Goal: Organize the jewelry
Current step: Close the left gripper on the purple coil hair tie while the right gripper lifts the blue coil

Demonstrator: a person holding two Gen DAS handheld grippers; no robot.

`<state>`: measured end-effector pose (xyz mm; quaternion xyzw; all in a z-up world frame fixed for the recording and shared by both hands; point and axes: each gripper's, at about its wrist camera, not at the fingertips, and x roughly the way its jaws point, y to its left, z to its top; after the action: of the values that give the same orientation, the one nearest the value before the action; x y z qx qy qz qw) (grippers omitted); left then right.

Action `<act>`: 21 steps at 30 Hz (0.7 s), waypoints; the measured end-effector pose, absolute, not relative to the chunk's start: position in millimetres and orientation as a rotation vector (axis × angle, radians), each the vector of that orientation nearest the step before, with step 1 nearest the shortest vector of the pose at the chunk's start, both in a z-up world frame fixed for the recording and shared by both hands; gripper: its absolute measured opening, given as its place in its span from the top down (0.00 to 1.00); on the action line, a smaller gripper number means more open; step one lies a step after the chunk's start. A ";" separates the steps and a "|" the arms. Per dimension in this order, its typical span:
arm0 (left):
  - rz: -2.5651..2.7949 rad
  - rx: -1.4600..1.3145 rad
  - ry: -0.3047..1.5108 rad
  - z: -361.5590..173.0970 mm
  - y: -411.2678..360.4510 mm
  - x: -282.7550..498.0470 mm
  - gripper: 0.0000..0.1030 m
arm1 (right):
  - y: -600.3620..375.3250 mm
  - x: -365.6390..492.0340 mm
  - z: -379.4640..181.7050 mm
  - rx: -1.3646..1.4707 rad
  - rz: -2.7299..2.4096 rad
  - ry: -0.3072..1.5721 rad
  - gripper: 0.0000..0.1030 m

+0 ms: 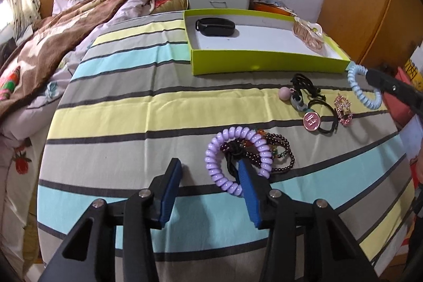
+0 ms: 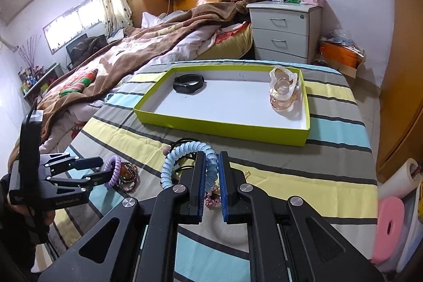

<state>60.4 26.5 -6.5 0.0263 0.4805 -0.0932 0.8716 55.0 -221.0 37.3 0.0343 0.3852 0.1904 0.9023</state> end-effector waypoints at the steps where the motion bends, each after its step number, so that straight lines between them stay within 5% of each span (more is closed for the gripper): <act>1: -0.194 0.055 1.007 -6.4 25.6 61.5 0.54 | -221.6 54.2 37.4 0.071 0.392 0.795 0.91; 4: -0.185 0.072 1.009 -6.5 23.6 62.4 0.55 | -223.2 52.3 37.6 0.078 0.392 0.792 0.91; 8: -0.210 0.070 1.006 -6.6 19.4 61.8 0.75 | -225.7 51.1 36.8 0.089 0.390 0.790 0.91; 21: -0.199 0.009 1.012 -4.3 26.9 56.9 0.86 | -227.2 47.7 35.6 0.097 0.384 0.788 0.91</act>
<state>56.9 26.9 -4.3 0.0045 0.4839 -0.0950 0.8699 47.7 -227.2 35.6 0.0470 0.3812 0.1856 0.9044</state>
